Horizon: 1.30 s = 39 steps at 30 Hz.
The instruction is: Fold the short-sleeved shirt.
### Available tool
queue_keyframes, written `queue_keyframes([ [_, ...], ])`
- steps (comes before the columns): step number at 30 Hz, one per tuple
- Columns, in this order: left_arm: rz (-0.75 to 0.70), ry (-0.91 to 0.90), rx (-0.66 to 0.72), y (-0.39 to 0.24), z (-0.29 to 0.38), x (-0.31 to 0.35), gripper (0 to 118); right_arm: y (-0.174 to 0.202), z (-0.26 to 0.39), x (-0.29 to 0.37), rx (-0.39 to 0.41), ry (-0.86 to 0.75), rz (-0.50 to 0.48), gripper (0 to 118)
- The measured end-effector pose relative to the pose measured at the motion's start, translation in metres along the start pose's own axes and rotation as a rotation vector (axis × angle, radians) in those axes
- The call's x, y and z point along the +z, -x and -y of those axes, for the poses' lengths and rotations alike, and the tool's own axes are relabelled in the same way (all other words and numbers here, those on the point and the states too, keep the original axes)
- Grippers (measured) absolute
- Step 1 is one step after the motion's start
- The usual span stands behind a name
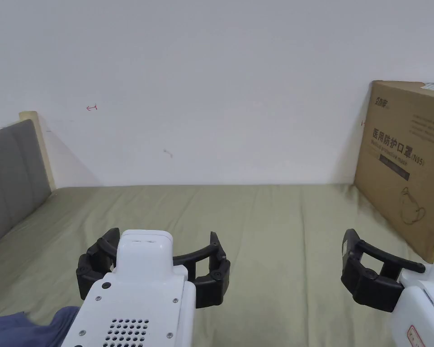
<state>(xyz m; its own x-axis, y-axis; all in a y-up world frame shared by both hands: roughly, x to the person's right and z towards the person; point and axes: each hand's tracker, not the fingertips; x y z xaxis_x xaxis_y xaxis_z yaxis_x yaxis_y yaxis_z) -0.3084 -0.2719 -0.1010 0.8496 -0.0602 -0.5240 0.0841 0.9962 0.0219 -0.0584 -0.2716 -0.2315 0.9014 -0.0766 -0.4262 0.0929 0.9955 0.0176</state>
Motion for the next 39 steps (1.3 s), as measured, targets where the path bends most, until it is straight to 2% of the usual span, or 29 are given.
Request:
queue_keyframes([
  [6, -0.010, -0.013, 0.025, 0.002, 0.000, 0.004, 118, 0.001, 0.001, -0.003, -0.005, 0.024, 0.003, 118],
  [14, -0.010, -0.014, 0.039, 0.005, -0.002, 0.004, 118, 0.009, 0.010, -0.001, 0.092, 0.031, 0.029, 118],
  [22, -0.015, -0.010, 0.037, 0.005, -0.001, 0.003, 118, 0.014, 0.009, 0.001, 0.108, 0.019, 0.021, 118],
  [28, -0.018, -0.008, 0.037, 0.006, 0.000, 0.002, 118, 0.011, 0.008, -0.001, 0.076, 0.031, 0.024, 118],
  [29, -0.017, -0.008, 0.036, 0.007, 0.000, 0.002, 116, 0.011, 0.008, -0.001, 0.076, 0.034, 0.024, 118],
  [30, -0.014, -0.006, 0.034, 0.007, 0.000, 0.002, 107, 0.010, 0.008, -0.001, 0.078, 0.038, 0.023, 118],
  [31, -0.010, -0.007, 0.028, 0.007, 0.000, 0.004, 84, 0.010, 0.008, -0.001, 0.081, 0.041, 0.016, 116],
  [32, -0.015, -0.014, 0.017, 0.006, 0.001, 0.006, 43, 0.010, 0.008, -0.001, 0.088, 0.042, 0.013, 110],
  [33, -0.018, -0.016, 0.004, 0.005, 0.001, 0.006, 0, 0.011, 0.008, -0.001, 0.098, 0.041, 0.016, 75],
  [34, -0.033, 0.022, -0.032, 0.003, 0.002, 0.002, 0, 0.013, 0.009, 0.000, 0.115, 0.038, 0.017, 22],
  [35, -0.039, 0.028, -0.027, 0.001, 0.004, -0.001, 0, 0.014, 0.011, -0.002, 0.146, 0.042, 0.032, 0],
  [36, 0.000, 0.058, -0.007, 0.004, 0.010, -0.001, 0, 0.015, 0.013, -0.007, 0.154, 0.082, 0.044, 0],
  [37, 0.043, 0.074, 0.024, 0.006, 0.014, -0.002, 0, 0.014, 0.014, -0.008, 0.128, 0.085, 0.032, 0],
  [39, 0.027, 0.079, 0.023, 0.004, 0.021, -0.002, 0, 0.010, 0.017, -0.010, 0.077, 0.111, 0.003, 0],
])
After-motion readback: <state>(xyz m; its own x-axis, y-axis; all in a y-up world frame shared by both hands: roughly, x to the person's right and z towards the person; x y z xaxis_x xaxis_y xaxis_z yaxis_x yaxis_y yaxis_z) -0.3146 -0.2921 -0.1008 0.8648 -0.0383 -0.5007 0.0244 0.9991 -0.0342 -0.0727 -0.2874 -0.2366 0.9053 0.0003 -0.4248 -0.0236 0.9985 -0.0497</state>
